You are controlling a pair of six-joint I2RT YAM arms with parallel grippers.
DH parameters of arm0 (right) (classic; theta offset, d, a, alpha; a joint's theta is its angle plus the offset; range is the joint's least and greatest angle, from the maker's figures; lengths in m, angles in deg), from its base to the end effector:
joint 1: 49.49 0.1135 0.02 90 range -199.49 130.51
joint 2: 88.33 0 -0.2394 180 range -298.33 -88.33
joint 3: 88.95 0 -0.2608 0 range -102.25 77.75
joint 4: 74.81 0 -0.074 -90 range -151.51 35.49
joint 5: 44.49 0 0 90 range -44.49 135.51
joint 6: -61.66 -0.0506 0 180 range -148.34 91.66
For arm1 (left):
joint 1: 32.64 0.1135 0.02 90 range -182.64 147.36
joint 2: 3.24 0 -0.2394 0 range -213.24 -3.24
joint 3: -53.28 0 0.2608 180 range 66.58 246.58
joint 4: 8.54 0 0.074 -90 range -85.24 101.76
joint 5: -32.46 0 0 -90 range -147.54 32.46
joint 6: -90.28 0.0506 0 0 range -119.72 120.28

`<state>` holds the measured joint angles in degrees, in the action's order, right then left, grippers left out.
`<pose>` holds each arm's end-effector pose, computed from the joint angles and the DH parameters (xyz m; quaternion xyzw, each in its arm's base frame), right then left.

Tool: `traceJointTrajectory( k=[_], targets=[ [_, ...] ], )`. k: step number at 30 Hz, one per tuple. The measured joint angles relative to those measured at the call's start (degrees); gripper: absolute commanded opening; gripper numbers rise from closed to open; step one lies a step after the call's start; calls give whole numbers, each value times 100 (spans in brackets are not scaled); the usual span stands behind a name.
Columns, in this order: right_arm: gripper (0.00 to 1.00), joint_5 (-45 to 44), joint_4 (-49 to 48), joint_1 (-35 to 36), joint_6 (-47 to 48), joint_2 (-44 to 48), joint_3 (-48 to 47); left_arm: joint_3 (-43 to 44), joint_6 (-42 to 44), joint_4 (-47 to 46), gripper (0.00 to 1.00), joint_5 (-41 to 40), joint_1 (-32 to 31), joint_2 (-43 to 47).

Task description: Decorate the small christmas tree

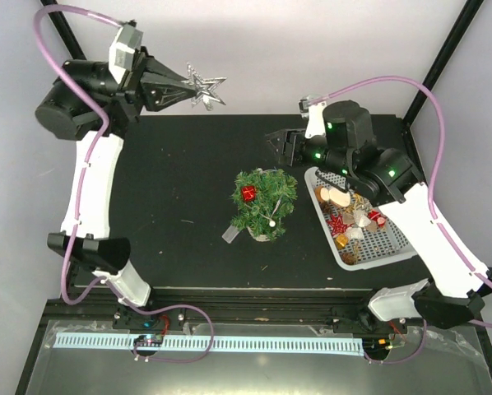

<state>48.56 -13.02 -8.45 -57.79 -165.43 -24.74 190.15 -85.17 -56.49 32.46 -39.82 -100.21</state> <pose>0.2129 0.1889 0.4610 -0.0988 0.8283 0.3361 0.4372 0.2436 -0.0817 0.5924 0.5400 0.4565 -0.5204 0.4787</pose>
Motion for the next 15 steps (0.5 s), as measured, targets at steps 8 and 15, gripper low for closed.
traceJointTrajectory(
  k=[8,15],
  targets=[
    [67,7,57,0,59,-442,-221,245,1681,2326,2,-256,420,494],
    [67,9,42,0,13,-518,-348,179,4374,6614,1,-1834,540,1049]
  ],
)
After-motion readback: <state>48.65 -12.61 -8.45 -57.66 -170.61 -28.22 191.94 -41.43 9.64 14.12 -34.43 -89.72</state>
